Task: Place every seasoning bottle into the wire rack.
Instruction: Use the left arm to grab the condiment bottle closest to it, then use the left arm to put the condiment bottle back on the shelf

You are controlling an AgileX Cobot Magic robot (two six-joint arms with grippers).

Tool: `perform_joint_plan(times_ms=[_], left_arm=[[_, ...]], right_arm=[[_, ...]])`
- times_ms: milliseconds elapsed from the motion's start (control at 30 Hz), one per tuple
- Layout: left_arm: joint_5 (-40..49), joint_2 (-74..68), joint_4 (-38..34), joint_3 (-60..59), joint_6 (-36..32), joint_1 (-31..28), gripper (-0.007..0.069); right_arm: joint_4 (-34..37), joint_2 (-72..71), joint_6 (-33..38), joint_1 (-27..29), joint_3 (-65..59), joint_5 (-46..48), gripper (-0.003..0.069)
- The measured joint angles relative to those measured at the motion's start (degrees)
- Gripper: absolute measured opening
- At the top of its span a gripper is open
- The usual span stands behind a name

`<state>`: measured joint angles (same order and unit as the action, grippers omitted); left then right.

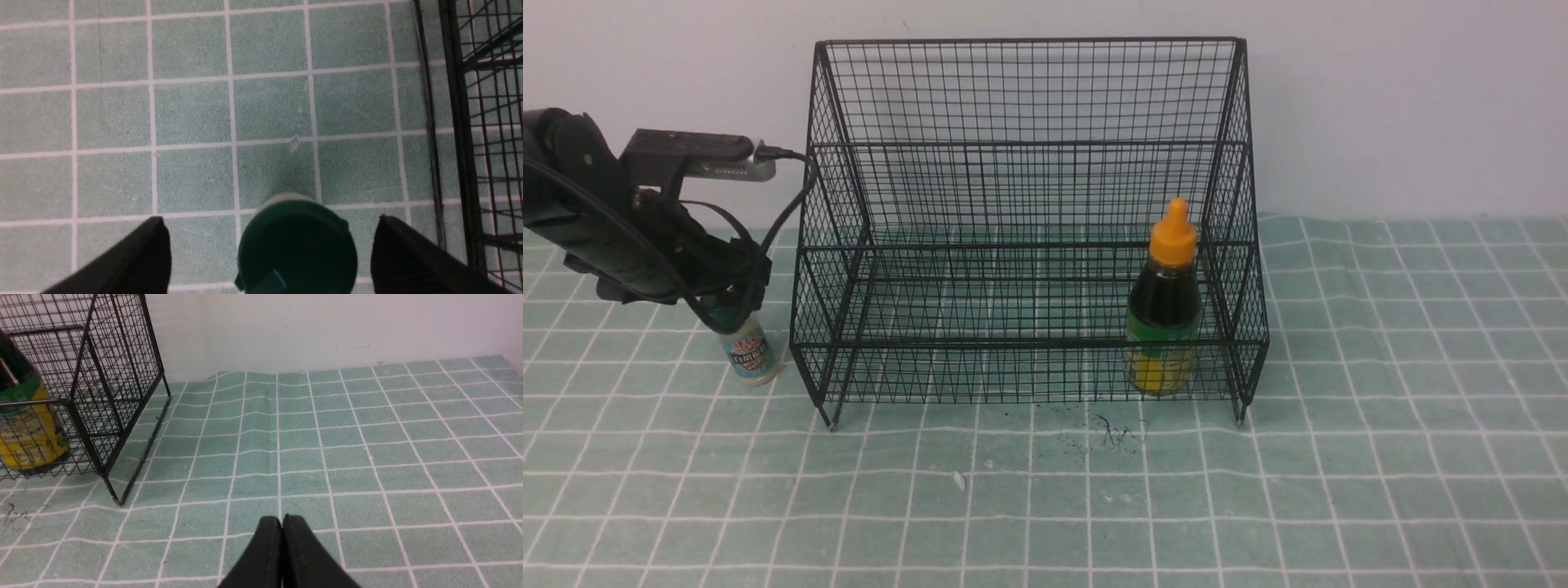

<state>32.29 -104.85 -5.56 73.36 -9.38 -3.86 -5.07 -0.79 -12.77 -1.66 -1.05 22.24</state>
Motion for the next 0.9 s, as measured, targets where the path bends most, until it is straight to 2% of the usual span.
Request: perform_joint_plan(times_ms=[233,267,300,433,600,767,900], left_arm=[[-0.2,-2.3,-0.7,0.0,0.0,0.0,0.0440],[0.2,-2.5,-1.0,0.0,0.0,0.0,0.0352],[0.5,-2.5,-1.0,0.0,0.0,0.0,0.0330],[2.3,-1.4,-1.0,0.2,0.0,0.0,0.0333],[9.2,3.8,0.5,3.5,0.0,0.0,0.0333],[21.3,13.4,0.2,11.1,0.0,0.0,0.0333],[26.4,19.3,-2.4,12.9,0.0,0.6,0.0333]], right_arm=[[0.0,0.0,0.0,0.0,0.0,0.0,-0.0014],[0.0,0.0,0.0,0.0,0.0,0.0,-0.0014],[0.0,0.0,0.0,0.0,0.0,0.0,-0.0014],[0.0,0.0,0.0,0.0,0.0,0.0,-0.0014],[0.0,0.0,0.0,0.0,0.0,0.0,-0.0014],[0.0,0.0,0.0,0.0,0.0,0.0,-0.0014],[0.0,0.0,0.0,0.0,0.0,0.0,-0.0014]])
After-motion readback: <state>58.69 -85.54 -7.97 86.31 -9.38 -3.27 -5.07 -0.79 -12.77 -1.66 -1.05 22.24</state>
